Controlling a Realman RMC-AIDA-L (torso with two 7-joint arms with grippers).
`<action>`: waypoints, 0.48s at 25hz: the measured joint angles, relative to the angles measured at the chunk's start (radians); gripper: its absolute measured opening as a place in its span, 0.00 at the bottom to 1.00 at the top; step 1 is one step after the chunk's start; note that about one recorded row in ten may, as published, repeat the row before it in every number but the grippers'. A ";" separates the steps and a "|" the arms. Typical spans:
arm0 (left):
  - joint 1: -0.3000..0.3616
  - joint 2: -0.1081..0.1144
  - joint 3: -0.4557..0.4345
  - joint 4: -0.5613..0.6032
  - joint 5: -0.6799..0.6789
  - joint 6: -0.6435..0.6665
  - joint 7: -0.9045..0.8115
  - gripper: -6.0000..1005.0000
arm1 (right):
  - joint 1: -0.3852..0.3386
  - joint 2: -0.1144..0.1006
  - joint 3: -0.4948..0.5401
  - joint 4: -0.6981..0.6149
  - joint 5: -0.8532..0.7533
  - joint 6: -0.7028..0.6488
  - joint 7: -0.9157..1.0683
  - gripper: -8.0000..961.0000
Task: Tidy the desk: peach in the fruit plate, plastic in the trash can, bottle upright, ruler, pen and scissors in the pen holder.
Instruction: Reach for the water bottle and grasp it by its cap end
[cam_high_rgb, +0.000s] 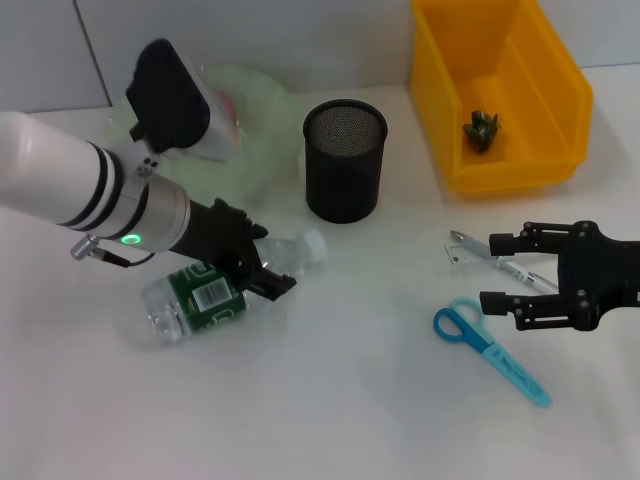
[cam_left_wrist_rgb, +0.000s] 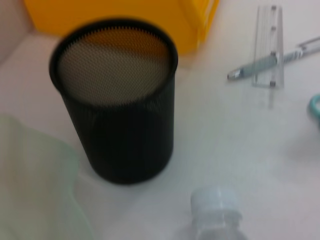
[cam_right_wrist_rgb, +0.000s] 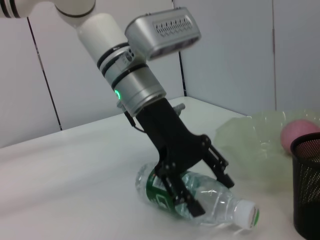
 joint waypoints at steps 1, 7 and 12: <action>0.000 0.000 0.000 0.000 0.000 0.000 0.000 0.81 | 0.000 0.000 0.000 0.000 0.000 0.000 0.000 0.81; 0.046 -0.003 0.012 0.114 -0.006 0.021 -0.004 0.81 | 0.000 0.000 0.000 0.000 0.000 -0.005 0.000 0.81; 0.039 -0.008 0.019 0.105 -0.008 0.017 0.005 0.81 | 0.000 0.000 0.000 0.000 0.000 -0.006 0.000 0.81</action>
